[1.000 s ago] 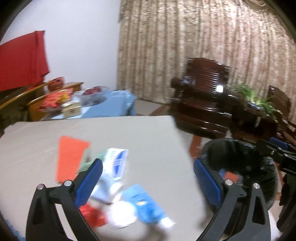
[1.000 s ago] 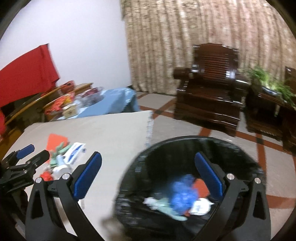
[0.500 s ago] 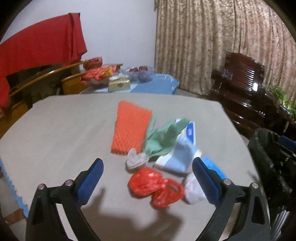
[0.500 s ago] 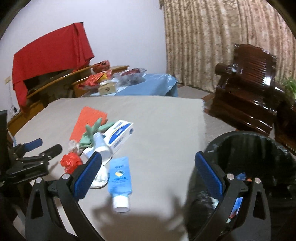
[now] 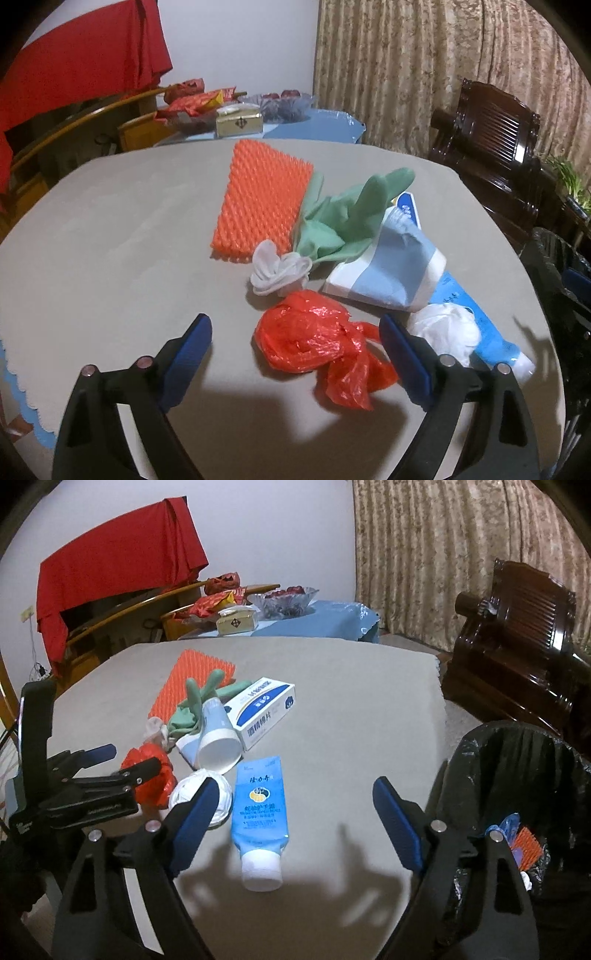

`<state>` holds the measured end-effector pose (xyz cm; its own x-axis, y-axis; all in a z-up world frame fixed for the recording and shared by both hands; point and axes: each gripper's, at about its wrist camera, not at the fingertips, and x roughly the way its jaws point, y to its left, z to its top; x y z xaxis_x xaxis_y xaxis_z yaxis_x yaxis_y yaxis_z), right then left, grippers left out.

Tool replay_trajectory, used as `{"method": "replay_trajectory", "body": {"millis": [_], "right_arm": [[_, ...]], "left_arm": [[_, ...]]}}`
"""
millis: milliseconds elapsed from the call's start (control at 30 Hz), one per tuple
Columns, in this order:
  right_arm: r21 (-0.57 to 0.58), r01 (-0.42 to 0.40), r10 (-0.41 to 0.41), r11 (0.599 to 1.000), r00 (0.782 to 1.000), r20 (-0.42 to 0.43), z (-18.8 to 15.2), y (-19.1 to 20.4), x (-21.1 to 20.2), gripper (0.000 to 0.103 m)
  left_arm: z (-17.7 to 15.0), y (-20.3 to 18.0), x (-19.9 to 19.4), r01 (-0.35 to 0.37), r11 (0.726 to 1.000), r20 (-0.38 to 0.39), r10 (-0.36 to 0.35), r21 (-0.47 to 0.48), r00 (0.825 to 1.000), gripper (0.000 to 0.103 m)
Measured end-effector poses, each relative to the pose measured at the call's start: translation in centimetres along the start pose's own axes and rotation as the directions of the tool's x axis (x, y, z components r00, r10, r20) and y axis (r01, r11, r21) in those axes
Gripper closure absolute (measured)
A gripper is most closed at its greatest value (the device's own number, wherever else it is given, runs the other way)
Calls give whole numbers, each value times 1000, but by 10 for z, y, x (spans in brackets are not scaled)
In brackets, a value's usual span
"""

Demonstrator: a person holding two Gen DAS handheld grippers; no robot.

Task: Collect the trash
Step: 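Grasp the red plastic bag with the left tool while the right tool grasps the blue tube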

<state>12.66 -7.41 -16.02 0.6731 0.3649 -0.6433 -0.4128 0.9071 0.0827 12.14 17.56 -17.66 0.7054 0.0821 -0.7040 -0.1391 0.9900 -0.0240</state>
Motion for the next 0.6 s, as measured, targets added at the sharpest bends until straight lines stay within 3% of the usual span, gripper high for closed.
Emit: {"method": "replay_trajectory", "body": {"millis": [100, 200, 333, 600], "right_arm": [[-2, -7, 7, 1000, 1000, -15, -2, 0, 4, 21], [-11, -13, 13, 1000, 999, -31, -7, 4, 9, 21], [-17, -20, 19, 1000, 998, -51, -14, 8, 12, 21], [-20, -27, 25, 999, 995, -94, -26, 18, 27, 26]], "left_arm": [[0, 2, 12, 30, 1000, -38, -30, -9, 999, 20], [-3, 2, 23, 96, 995, -83, -99, -38, 992, 42], [-5, -2, 21, 104, 994, -69, -105, -15, 992, 54], [-11, 5, 4, 102, 995, -44, -103, -23, 994, 59]]}}
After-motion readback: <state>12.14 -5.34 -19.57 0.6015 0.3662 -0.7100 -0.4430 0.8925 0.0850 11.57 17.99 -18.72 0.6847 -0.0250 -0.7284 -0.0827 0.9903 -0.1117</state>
